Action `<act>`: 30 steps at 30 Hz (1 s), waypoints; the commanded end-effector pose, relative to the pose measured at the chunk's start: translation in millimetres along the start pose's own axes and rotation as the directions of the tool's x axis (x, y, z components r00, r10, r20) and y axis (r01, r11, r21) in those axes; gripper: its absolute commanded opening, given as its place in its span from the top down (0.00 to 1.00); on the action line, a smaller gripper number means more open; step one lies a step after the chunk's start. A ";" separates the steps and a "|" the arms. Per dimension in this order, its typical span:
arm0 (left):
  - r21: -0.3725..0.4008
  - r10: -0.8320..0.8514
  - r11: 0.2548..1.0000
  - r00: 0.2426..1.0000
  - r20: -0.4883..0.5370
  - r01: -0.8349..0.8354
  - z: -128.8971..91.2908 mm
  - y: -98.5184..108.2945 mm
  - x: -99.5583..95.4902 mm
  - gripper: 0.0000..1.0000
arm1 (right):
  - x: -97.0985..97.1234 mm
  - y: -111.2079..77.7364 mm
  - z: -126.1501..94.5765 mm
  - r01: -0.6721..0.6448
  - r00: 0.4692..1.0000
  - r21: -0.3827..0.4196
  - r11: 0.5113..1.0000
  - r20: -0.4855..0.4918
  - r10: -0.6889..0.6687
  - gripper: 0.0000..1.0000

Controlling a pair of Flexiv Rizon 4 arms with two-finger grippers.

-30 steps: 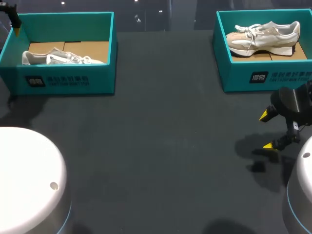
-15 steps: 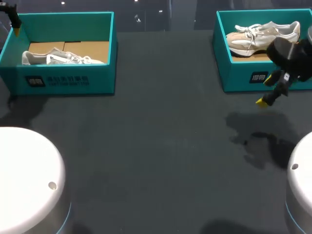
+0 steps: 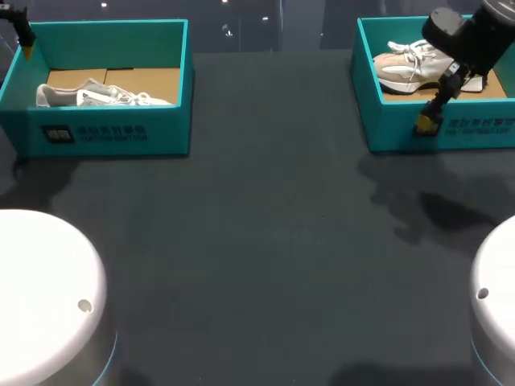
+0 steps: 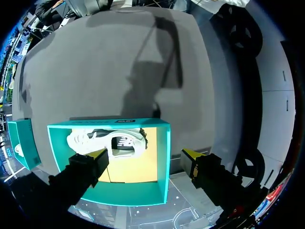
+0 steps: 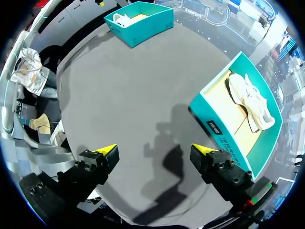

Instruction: Take the shoe out of the shoebox, open the shoe tongue, remove and reinsert the insole, then place the shoe into the shoebox

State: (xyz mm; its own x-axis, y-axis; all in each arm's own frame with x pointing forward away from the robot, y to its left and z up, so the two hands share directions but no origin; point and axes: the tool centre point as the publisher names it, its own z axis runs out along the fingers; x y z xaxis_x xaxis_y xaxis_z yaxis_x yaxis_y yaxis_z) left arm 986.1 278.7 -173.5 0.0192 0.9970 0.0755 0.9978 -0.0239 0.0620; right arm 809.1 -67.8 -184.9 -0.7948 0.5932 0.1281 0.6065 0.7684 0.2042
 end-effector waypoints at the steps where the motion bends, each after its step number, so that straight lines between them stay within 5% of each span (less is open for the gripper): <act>1: 0.001 0.001 1.000 1.000 -0.002 -0.001 -0.9 -0.2 0.1 0.00 | -0.3 2.2 0.1 -0.001 1.000 0.028 1.000 0.001 0.001 0.00; 11: 0.001 0.001 1.000 1.000 -0.002 -0.001 -0.9 -0.2 0.1 0.00 | -111.4 51.7 -22.1 -0.337 0.941 0.087 0.937 0.067 0.332 0.00; 15: 0.001 0.001 1.000 1.000 -0.002 -0.001 -0.9 -0.2 0.1 0.00 | -156.4 53.1 -24.7 -0.462 0.887 0.088 0.883 0.054 0.459 0.00; 30: 0.001 0.001 1.000 1.000 -0.002 -0.001 -0.9 -0.2 0.1 0.00 | -161.2 55.0 -23.4 -0.495 0.869 0.090 0.864 0.066 0.491 0.00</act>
State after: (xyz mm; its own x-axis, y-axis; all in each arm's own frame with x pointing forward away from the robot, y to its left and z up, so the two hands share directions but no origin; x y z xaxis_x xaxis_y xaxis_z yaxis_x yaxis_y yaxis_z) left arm 986.0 278.7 -173.0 0.0192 0.9970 0.0756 0.9978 -0.0238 0.0613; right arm 966.5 -127.1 -170.8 -0.4226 0.8929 0.1553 0.9058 0.4221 0.0374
